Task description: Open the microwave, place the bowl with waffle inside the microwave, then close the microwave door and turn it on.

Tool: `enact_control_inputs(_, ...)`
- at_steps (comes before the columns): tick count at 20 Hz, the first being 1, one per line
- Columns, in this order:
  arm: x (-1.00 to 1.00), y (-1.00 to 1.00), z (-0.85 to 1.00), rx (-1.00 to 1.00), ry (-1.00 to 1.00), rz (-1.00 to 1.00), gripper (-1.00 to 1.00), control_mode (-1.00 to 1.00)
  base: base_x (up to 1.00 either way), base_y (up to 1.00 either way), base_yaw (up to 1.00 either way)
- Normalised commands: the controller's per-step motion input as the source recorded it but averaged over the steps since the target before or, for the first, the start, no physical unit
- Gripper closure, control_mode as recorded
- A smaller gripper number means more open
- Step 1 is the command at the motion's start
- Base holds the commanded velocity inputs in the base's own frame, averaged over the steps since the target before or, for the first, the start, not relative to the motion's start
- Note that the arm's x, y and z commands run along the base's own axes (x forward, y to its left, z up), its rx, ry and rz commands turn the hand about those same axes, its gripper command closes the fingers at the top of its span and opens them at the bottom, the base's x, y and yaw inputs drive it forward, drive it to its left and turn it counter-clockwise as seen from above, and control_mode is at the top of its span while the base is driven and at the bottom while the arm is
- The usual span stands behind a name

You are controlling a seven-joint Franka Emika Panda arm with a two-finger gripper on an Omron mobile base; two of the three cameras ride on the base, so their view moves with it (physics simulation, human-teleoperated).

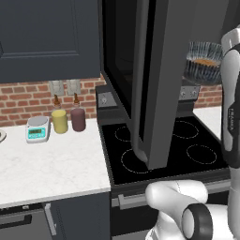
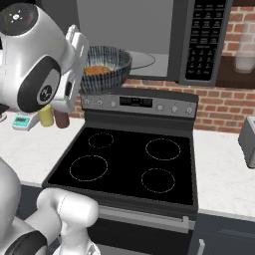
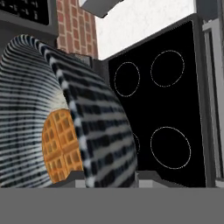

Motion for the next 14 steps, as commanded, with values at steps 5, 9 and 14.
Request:
enact_control_inputs(5,0.25,-0.21,0.01,0.05,-0.19,0.12,1.0,-1.0,0.0,0.0,0.0)
enact_control_inputs(9,0.28,-0.04,0.08,0.04,-0.21,0.17,1.0,-1.0,0.0,0.0,0.0)
enact_control_inputs(14,0.53,0.0,0.0,0.08,-0.03,0.14,1.0,-1.0,0.0,0.0,0.0)
